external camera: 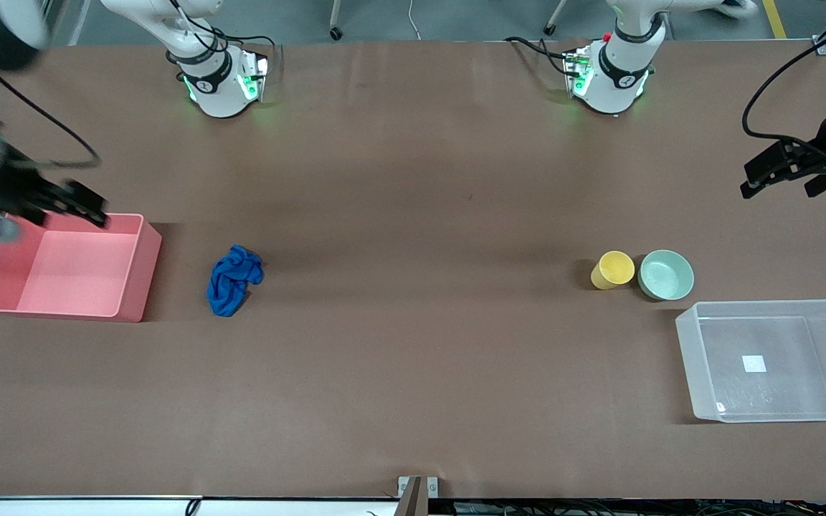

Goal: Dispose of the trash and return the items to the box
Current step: 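Reach the right gripper to the blue cloth while the left gripper reaches the bowl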

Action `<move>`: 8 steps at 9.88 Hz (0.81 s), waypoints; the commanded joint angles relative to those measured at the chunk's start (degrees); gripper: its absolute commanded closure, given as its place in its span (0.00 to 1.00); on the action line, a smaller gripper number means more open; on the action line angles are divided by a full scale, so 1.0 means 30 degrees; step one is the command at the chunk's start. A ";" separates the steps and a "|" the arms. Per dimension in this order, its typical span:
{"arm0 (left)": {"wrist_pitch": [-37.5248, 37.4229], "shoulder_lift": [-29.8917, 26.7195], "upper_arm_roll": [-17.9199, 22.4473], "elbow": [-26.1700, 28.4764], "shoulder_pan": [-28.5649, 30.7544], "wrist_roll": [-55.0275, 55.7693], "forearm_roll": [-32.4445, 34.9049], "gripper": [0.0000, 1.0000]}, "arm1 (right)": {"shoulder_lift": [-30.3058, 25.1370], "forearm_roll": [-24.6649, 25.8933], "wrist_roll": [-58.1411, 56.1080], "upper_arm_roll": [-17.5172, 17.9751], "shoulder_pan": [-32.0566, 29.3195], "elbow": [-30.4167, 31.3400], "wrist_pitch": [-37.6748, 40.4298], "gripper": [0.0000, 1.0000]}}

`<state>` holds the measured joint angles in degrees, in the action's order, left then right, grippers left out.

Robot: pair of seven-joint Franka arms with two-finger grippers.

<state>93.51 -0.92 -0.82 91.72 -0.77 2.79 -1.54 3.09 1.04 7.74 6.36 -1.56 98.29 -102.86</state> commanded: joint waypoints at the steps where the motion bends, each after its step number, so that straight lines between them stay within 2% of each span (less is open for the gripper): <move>1: 0.2102 0.0101 -0.0050 0.2785 0.0835 -0.1624 0.0192 0.02 | 0.1189 0.0910 0.0785 0.0135 0.0251 0.3404 -0.3866 0.00; 3: 0.5640 0.0333 -0.0021 0.5684 0.1220 -0.1751 0.0133 0.02 | 0.3035 0.1934 0.2889 0.0135 0.0633 0.5721 -0.7879 0.00; 6: 1.1205 0.2086 -0.0021 0.9174 0.2070 -0.1781 0.0133 0.02 | 0.6226 0.2057 0.3396 0.0135 0.0840 0.5966 -1.0878 0.00; 8: 1.3822 0.3899 -0.0021 1.0091 0.2247 -0.1810 0.0192 0.02 | 0.7200 0.2057 0.3396 0.0135 0.0754 0.6199 -1.1820 0.00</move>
<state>131.01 6.97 -0.60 120.00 5.59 -2.09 -1.53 23.95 6.01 16.35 6.71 0.80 116.44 -136.87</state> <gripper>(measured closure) 0.018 0.000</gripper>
